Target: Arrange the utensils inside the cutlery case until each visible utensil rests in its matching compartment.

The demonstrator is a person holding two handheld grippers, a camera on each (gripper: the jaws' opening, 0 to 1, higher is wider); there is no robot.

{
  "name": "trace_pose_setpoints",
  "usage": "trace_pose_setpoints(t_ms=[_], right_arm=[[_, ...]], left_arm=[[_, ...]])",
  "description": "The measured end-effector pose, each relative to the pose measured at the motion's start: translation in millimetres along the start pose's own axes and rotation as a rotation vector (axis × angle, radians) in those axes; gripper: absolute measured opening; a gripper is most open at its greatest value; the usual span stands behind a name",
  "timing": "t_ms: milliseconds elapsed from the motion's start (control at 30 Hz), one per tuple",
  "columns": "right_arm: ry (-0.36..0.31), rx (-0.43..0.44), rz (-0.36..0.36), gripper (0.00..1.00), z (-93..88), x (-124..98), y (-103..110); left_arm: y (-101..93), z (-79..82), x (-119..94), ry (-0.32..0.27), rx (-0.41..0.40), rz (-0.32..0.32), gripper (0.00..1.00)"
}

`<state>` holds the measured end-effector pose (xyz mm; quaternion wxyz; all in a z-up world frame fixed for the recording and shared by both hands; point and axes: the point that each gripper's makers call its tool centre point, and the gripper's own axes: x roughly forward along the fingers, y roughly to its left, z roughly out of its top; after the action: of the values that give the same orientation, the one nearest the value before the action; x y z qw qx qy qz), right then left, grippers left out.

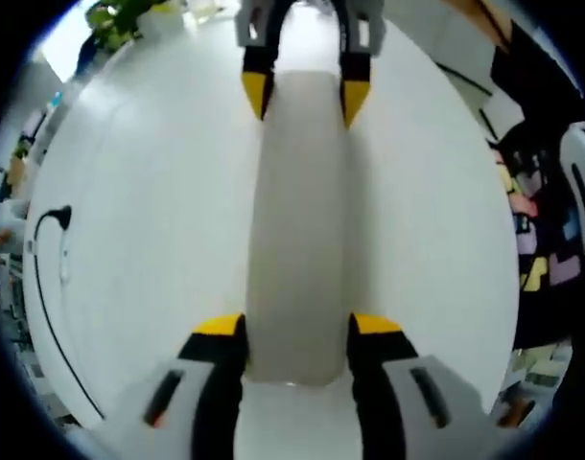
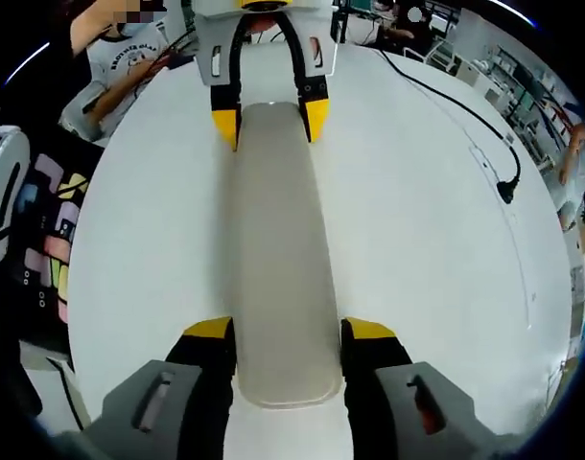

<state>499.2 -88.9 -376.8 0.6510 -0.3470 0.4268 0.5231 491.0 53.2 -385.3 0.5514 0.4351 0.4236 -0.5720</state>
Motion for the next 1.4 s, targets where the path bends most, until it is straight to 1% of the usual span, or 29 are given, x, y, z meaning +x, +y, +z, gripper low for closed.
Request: trace_pose_setpoints(t_ms=[133,167,333,400,467,500,533,600,633,667,700,733,767,800,833,867,900,967,1000,1033,1067,1100,1133,1200,1267,1300,1333,1367,1400], right_arm=[[-0.017,0.014,-0.004,0.45,0.0,-1,-1],[-0.022,0.021,-0.005,0.45,0.2,-2,-6],[-0.053,0.032,-0.009,0.46,0.3,-3,-7],[-0.062,0.026,-0.010,0.47,0.6,-4,-10],[-0.065,0.027,-0.024,0.51,1.1,-5,-15],[-0.064,0.034,-0.040,0.56,1.1,-6,-23],[-0.067,0.033,-0.043,0.60,1.0,-6,-25],[-0.082,0.046,-0.039,0.63,0.3,-7,-28],[-0.086,0.057,-0.029,0.66,-0.5,-6,-25],[-0.081,0.055,-0.019,0.70,-2.5,-6,-21],[-0.086,0.049,-0.020,0.71,-3.3,-6,-14],[-0.113,0.039,-0.024,0.72,-0.9,-9,-10],[-0.165,0.039,-0.038,0.74,5.1,-11,-6],[-0.187,0.031,-0.035,0.78,6.4,-15,-1],[-0.202,0.015,-0.043,0.80,6.7,-19,4],[-0.222,0.013,-0.056,0.80,7.3,-22,6],[-0.238,0.017,-0.055,0.81,6.4,-25,12],[-0.267,0.025,-0.066,0.83,6.7,-28,15],[-0.280,0.029,-0.071,0.85,6.0,-29,17],[-0.302,0.026,-0.076,0.88,6.8,-29,19],[-0.331,0.014,-0.086,0.89,8.5,-30,20],[-0.362,-0.026,-0.107,0.90,11.3,-32,20],[-0.381,-0.019,-0.121,0.92,11.8,-33,20],[-0.456,0.026,-0.133,0.93,17.2,-37,20],[-0.477,0.019,-0.144,0.95,16.7,-38,19],[-0.517,0.033,-0.178,0.96,18.9,-40,12],[-0.543,0.031,-0.196,0.98,20.5,-42,10],[-0.586,0.004,-0.218,0.99,24.1,-45,7],[-0.616,-0.019,-0.245,0.99,26.2,-49,6]], left_arm=[[5.9,-0.1,-2,-0.017,-0.002,-0.002,0.45],[7.6,0.1,-3,-0.022,-0.003,-0.002,0.45],[8.4,1.1,-3,-0.033,-0.013,0.001,0.45],[9.6,1.2,-4,-0.037,-0.014,0.000,0.45],[10.4,1.2,-4,-0.039,-0.014,-0.001,0.46],[10.4,1.3,-4,-0.038,-0.013,-0.001,0.46],[10.7,1.2,-4,-0.036,-0.005,-0.002,0.46],[9.1,0.5,-3,-0.036,-0.008,0.004,0.49],[10.3,-0.6,-3,-0.036,-0.024,0.015,0.52],[9.4,-2.1,-3,-0.039,-0.033,0.031,0.57],[8.3,-4.2,-3,-0.040,-0.033,0.034,0.61],[7.3,-8.7,-4,-0.025,-0.036,0.027,0.64],[5.2,-12.8,-6,-0.009,-0.037,0.015,0.66],[2.5,-13.4,-8,-0.021,-0.021,0.012,0.70],[0.9,-8.3,-9,-0.064,0.026,0.013,0.77],[-3.9,-4.5,-10,-0.104,0.038,0.028,0.88],[-5.5,-0.6,-12,-0.143,0.033,0.042,0.93],[2.4,2.2,-18,-0.193,-0.024,0.050,0.95],[2.9,4.0,-19,-0.214,-0.039,0.046,0.97],[3.7,4.4,-20,-0.226,-0.030,0.054,1.00],[6.7,6.1,-20,-0.241,-0.029,0.072,1.00],[7.6,7.7,-20,-0.257,-0.036,0.083,1.00],[9.2,8.9,-21,-0.265,-0.048,0.086,1.00],[11.3,15.4,-23,-0.316,-0.104,0.090,1.00],[11.1,20.1,-26,-0.360,-0.120,0.086,1.00],[12.1,21.9,-28,-0.381,-0.124,0.092,1.00],[14.0,24.9,-31,-0.409,-0.134,0.106,1.00],[20.2,28.7,-36,-0.456,-0.150,0.144,0.98],[23.7,30.0,-39,-0.475,-0.154,0.166,0.98]])
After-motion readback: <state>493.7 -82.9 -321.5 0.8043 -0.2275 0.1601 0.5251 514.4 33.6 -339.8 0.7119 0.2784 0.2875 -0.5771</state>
